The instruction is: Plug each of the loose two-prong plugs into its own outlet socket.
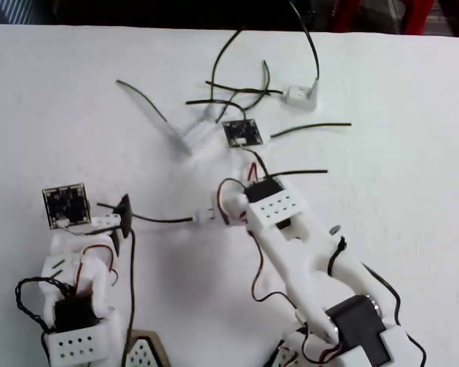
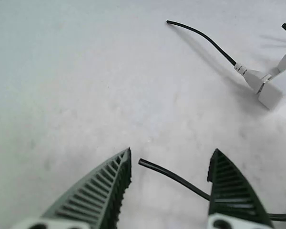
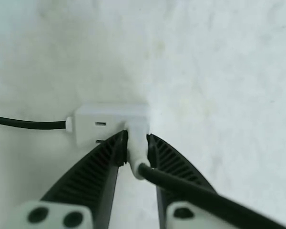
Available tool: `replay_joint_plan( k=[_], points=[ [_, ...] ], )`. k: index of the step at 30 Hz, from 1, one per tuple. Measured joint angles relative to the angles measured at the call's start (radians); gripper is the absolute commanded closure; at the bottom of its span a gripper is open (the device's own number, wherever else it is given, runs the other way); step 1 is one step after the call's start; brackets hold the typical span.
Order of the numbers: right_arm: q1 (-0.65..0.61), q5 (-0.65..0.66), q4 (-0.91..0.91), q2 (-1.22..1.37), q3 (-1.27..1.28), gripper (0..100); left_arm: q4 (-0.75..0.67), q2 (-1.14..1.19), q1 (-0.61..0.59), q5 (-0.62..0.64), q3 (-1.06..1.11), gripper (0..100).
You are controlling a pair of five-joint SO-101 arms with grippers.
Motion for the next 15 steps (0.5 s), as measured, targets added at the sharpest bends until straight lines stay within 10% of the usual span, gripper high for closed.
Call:
replay_joint_plan(
  k=[15],
  points=[
    [-0.046, 0.081, -0.051, 0.092, -0.009, 98.1, 0.000, 0.000, 0.000, 0.000, 0.000, 74]
  ],
)
